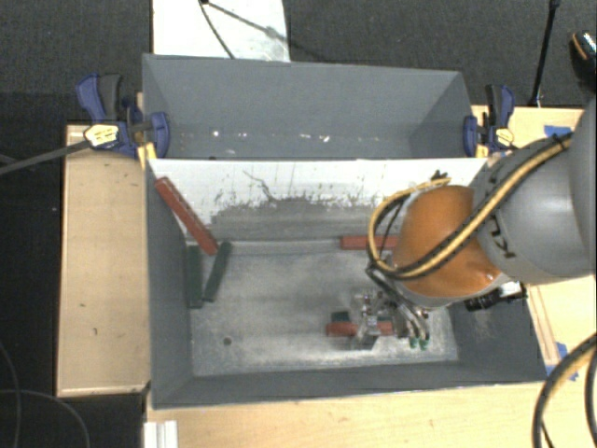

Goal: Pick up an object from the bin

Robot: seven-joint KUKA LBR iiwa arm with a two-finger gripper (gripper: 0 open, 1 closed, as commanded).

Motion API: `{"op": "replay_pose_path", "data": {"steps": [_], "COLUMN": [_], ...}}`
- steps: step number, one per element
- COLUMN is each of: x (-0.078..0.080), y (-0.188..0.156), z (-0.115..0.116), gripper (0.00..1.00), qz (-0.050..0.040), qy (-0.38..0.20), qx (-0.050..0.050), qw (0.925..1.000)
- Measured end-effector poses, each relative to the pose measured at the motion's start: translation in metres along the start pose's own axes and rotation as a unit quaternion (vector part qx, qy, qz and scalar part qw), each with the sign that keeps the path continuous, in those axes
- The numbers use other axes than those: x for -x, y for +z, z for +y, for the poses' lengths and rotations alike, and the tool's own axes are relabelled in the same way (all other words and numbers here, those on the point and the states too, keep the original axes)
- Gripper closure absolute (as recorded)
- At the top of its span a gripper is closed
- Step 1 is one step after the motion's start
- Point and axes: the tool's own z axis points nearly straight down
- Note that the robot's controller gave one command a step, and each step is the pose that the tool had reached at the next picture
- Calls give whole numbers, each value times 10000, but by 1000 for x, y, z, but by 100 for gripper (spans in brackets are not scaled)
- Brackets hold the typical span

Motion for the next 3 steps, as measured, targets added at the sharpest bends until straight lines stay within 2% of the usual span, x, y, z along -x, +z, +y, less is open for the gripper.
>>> {"op": "replay_pose_path", "data": {"steps": [1,2,3], "x": [10,9,36], "y": [-142,-138,-38], "z": [8,8,12], "gripper": [100,0,0], "qz": [14,52,83], "qy": [65,77,-187], "qx": [-4,-8,-10], "qw": [10000,10000,9998]}}
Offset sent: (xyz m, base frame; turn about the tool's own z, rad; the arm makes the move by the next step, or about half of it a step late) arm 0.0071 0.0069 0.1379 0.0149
